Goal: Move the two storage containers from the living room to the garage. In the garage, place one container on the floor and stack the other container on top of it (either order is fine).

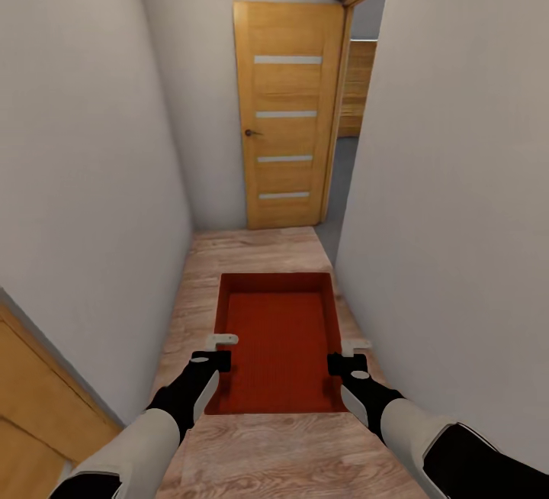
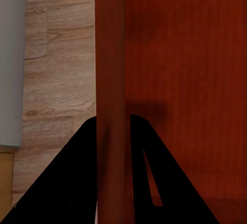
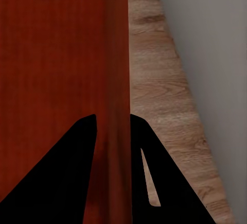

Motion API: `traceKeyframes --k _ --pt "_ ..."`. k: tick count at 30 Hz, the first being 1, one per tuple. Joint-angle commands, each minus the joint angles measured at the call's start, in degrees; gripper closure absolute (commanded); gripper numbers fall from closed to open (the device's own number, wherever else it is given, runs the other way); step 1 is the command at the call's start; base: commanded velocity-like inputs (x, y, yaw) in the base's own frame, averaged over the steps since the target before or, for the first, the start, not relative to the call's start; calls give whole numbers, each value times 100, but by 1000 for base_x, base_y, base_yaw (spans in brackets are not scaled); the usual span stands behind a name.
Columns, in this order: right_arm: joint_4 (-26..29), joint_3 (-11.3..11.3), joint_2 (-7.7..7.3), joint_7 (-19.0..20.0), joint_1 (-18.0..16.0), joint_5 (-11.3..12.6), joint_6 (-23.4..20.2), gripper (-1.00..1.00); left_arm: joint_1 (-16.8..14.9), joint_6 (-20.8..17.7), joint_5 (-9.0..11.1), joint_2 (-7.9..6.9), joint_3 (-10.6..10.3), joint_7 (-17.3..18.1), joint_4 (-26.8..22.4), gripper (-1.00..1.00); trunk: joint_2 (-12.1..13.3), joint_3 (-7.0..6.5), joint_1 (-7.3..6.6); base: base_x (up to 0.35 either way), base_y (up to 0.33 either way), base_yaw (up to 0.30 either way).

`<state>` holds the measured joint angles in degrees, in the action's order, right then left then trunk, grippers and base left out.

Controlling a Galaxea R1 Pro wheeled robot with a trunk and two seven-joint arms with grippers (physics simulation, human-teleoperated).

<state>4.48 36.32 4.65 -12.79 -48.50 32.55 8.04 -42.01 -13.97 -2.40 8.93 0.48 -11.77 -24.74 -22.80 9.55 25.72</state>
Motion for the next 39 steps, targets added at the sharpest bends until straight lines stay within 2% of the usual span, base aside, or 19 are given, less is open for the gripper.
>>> traceKeyframes --k 1,39 --pt "17 -116 -17 -31 -10 -47 22 100 0 -141 73 -5 -66 -44 268 100 -12 11 7 323 0 0" --pt "18 -116 -17 -31 -10 -50 22 100 0 -141 73 -5 -66 -44 268 100 -12 11 7 323 0 0"
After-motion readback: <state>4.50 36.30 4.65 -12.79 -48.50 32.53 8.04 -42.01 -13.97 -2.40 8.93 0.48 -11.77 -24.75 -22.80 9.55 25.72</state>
